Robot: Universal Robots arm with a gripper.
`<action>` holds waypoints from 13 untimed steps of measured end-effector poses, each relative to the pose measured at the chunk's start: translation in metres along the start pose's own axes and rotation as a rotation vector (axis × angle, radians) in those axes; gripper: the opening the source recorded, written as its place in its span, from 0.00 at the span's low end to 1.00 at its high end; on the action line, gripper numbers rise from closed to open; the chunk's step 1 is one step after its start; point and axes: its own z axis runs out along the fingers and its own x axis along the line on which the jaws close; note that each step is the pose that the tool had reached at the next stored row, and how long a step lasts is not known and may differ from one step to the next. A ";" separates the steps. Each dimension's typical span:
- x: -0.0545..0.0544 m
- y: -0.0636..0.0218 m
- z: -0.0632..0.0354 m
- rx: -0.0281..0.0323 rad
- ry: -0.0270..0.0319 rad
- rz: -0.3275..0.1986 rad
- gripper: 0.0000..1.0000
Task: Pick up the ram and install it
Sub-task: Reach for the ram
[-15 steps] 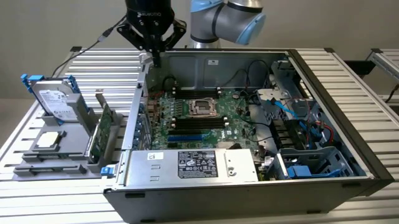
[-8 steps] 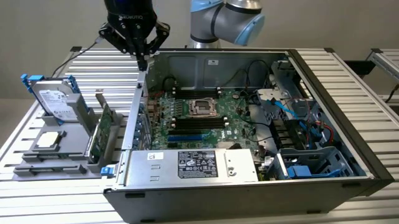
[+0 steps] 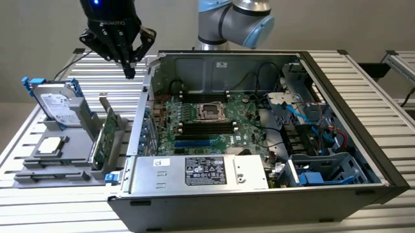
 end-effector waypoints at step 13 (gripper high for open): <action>0.056 -0.0310 -0.0003 0.0000 0.0001 0.000 0.11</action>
